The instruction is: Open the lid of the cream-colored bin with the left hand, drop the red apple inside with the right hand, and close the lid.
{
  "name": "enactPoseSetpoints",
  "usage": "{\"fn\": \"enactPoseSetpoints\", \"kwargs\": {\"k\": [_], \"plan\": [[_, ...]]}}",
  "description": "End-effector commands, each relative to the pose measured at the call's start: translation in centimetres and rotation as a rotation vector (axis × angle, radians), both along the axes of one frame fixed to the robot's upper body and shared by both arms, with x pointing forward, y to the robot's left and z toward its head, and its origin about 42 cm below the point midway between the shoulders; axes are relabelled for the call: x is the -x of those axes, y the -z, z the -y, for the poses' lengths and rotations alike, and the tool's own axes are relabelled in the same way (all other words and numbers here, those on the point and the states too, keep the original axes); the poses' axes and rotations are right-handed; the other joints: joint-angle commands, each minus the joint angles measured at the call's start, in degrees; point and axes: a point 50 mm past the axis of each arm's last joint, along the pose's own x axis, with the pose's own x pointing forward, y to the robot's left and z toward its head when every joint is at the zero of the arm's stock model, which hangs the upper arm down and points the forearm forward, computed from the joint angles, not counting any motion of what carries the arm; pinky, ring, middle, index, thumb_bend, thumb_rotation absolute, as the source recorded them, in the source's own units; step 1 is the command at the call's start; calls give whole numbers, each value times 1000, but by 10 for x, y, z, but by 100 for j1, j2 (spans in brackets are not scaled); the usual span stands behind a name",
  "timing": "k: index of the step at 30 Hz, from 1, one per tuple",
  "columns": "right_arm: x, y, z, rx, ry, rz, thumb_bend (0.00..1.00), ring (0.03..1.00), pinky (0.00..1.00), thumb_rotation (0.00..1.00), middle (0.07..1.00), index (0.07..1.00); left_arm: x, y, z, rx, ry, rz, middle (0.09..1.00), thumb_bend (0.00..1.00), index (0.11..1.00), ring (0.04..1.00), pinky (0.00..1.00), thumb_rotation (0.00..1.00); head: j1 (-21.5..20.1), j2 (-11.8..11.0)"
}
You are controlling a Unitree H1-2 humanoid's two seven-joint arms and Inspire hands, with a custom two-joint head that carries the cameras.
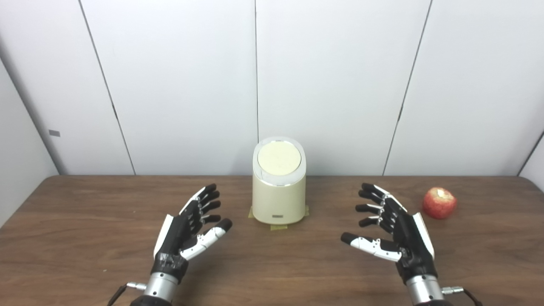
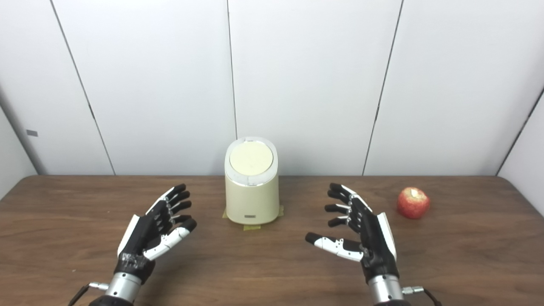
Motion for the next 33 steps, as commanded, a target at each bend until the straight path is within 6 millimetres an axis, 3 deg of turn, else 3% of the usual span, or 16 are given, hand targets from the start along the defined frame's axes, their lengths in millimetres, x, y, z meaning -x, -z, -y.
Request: {"fn": "enactPoseSetpoints", "kwargs": {"k": [1,15,22,26,30,33], "plan": [[-7,-16,-3,8,-15,71,750,689,529,128,795,797,-8,-18,3,10,16,81,885,782,907,850,732,383,7,-5],[-9,-13,-4,16,-18,60,749,697,543,138,798,797,-10,-17,4,9,19,84,888,785,911,855,735,388,-4,-65],[-16,-8,-3,7,-30,45,759,692,550,158,800,797,-18,-29,14,-3,-18,111,877,787,904,842,745,366,92,-187],[-20,-6,-3,17,-32,46,755,690,538,153,800,795,-32,-51,20,-48,-15,144,875,805,905,854,767,362,121,-244],[-22,-5,-3,8,-38,45,756,691,549,154,800,800,-50,-79,26,-118,-18,164,965,863,976,968,952,425,141,-295],[-22,-4,-4,-1,-38,44,756,688,554,150,802,800,-65,-99,29,-151,-44,177,997,911,998,997,995,444,147,-309]]}}
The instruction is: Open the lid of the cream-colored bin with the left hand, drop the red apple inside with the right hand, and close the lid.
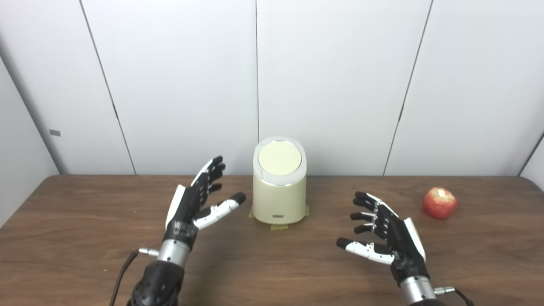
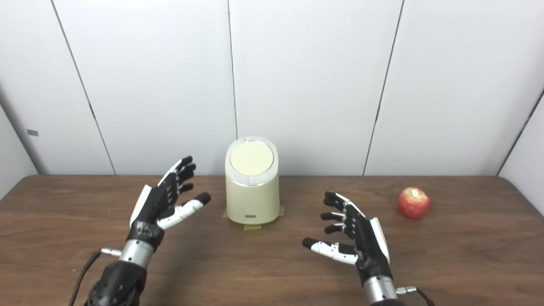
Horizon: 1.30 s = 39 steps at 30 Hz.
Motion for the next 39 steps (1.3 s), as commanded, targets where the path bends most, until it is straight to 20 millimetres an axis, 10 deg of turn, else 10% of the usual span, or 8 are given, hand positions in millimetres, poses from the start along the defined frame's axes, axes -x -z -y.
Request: {"fn": "enactPoseSetpoints", "kwargs": {"k": [1,19,39], "plan": [[-11,-23,-3,-8,-20,109,758,689,551,148,804,801,-14,-39,5,-22,-20,100,999,919,999,999,998,445,6,-2],[-11,-25,-8,-32,-16,128,701,676,520,102,803,804,-81,-91,39,-183,-29,116,1000,998,1000,1000,978,378,-9,16],[-7,-27,-20,-67,-13,130,674,675,506,86,805,805,-121,-81,51,-393,-92,69,1000,989,1000,1000,851,254,-152,51]]}}
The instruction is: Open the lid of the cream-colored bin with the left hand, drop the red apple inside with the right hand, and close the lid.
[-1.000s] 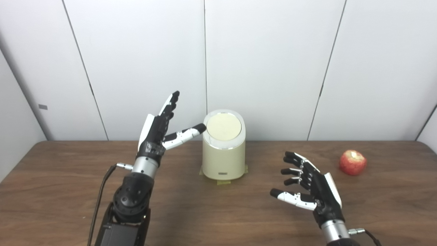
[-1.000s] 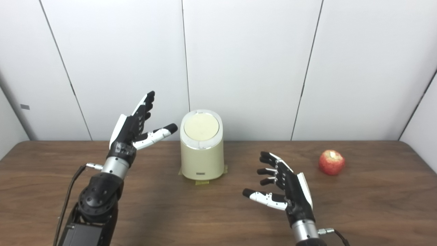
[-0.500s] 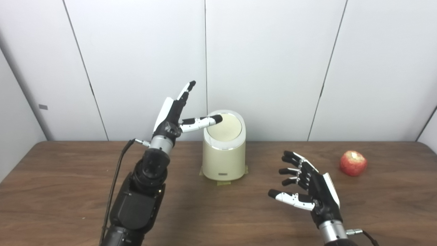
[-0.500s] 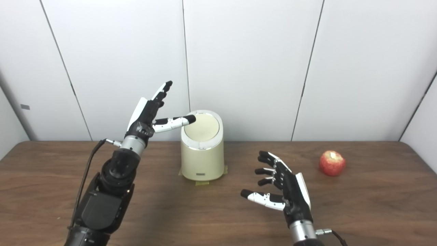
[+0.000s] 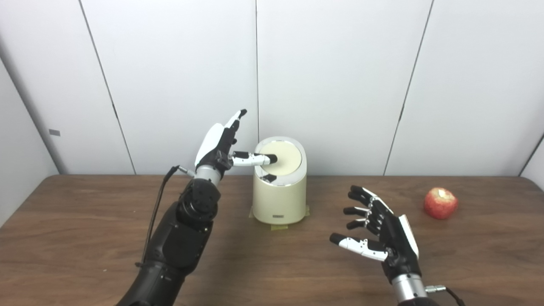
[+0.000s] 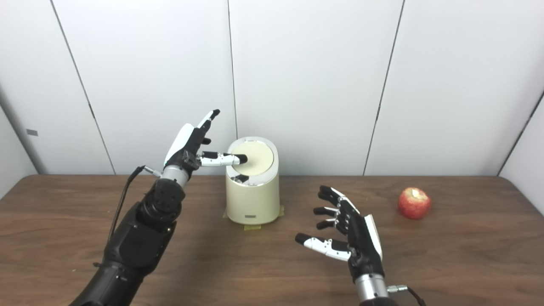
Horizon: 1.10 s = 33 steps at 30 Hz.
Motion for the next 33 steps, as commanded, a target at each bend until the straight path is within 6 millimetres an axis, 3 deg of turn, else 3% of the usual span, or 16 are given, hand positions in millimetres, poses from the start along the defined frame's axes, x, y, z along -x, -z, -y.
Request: {"fn": "enactPoseSetpoints", "kwargs": {"k": [1,19,26,33], "plan": [[-6,-23,-4,-9,-4,90,672,672,501,80,805,803,-10,-40,6,-8,16,131,1000,984,1000,1000,862,244,-3,9],[-5,-24,-10,5,-10,104,645,657,491,99,799,792,-16,-28,23,-266,-15,166,1000,1000,1000,1000,990,272,-93,22],[-4,-25,-10,-8,-16,104,647,659,496,93,795,790,-15,-40,28,-536,-57,189,1000,1000,1000,1000,1000,285,-88,58],[-4,-24,-9,-7,-19,102,648,656,497,102,793,786,-13,-52,29,-957,-83,206,1000,996,1000,1000,997,148,-61,77]]}}
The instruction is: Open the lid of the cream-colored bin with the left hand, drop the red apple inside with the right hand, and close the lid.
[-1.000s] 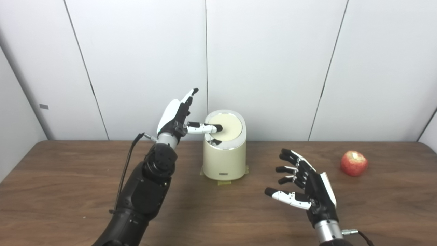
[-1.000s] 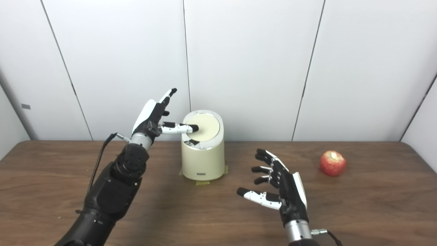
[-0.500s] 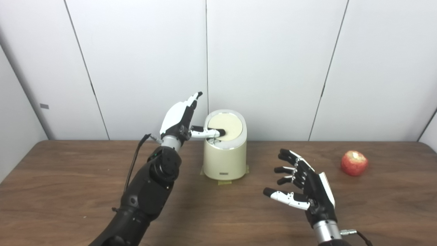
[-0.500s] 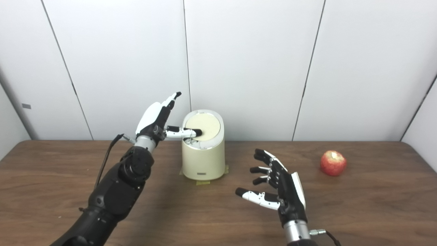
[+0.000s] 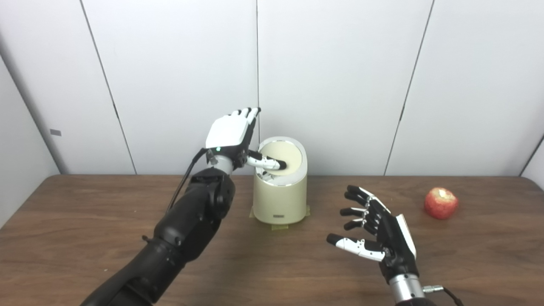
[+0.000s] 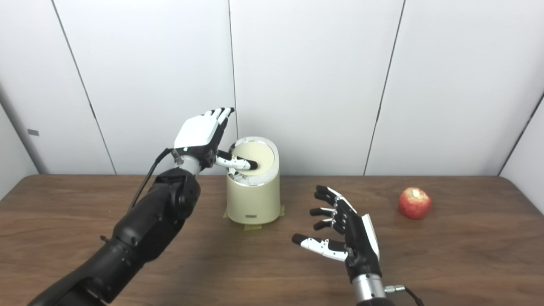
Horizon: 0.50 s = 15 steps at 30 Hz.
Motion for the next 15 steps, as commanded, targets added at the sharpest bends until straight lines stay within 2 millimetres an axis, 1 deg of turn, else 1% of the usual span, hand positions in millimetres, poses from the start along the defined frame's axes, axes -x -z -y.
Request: {"fn": "enactPoseSetpoints", "kwargs": {"k": [1,3,5,7,10,12,14,15], "plan": [[-6,-23,-4,0,-12,100,647,658,498,104,792,786,-4,-23,-5,-148,-32,47,1000,995,1000,1000,999,131,-9,9],[-6,-23,-3,7,-12,104,634,656,494,100,792,785,-3,-22,-9,-239,-48,52,1000,1000,1000,1000,1000,101,-1,8],[-6,-23,-3,10,-12,104,622,651,487,97,794,788,-2,-19,-12,-302,-64,42,1000,1000,1000,1000,1000,108,1,8],[-5,-24,-3,16,-9,102,616,648,485,104,794,791,-2,-15,-15,-321,-71,36,1000,1000,1000,1000,1000,121,-7,14],[-5,-24,-2,12,-10,96,616,647,487,125,794,796,0,-11,-18,-268,-68,34,1000,1000,1000,1000,1000,122,11,3],[-5,-22,-2,13,-12,96,616,651,491,140,796,798,0,-14,-18,-98,-52,28,1000,1000,1000,1000,1000,142,13,1],[-5,-22,-2,13,-15,96,620,653,490,158,798,797,1,-16,-18,114,-29,15,1000,976,1000,1000,1000,167,11,-3],[-6,-21,-2,13,-15,96,624,655,490,170,798,795,1,-17,-18,179,-19,12,1000,959,1000,1000,996,182,13,-10]]}}
